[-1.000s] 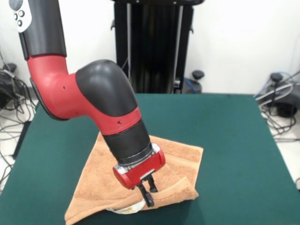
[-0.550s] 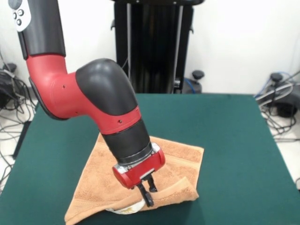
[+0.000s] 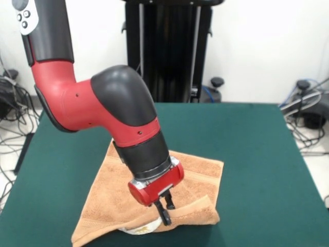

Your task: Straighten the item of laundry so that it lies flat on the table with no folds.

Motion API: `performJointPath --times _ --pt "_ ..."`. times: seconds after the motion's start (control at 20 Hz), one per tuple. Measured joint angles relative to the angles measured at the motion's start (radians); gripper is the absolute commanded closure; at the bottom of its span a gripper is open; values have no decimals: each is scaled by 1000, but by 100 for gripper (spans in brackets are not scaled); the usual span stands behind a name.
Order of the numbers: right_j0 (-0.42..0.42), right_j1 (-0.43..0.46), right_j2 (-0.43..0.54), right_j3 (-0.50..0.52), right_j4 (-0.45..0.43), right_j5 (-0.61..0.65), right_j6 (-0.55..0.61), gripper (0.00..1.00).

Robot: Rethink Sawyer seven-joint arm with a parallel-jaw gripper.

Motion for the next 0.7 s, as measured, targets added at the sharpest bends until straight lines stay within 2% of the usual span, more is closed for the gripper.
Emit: performJointPath --times 0.1,0.15,0.7 --pt "0 0 0 0 -9 -3 0 100" --pt "0 0 0 0 -14 -4 0 0" --pt "-22 -1 0 45 -30 -31 0 0"
